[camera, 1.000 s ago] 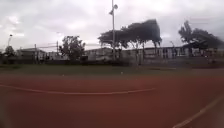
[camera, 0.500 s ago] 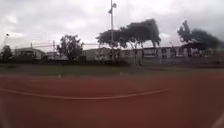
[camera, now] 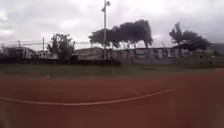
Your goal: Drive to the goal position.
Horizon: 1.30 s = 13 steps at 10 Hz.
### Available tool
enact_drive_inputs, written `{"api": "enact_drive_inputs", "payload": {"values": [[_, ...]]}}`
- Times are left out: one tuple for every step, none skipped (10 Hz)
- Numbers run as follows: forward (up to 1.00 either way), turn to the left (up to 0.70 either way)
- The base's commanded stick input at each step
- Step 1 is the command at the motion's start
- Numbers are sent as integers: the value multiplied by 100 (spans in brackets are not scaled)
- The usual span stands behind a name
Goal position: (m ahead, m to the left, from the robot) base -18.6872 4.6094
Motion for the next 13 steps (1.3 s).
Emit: {"api": "enact_drive_inputs", "payload": {"values": [[70,-34],[70,-33],[70,-33],[70,-33],[70,-34],[70,-34],[70,-34],[70,-33],[70,-34],[70,-33],[70,-25],[70,-14],[70,0]]}}
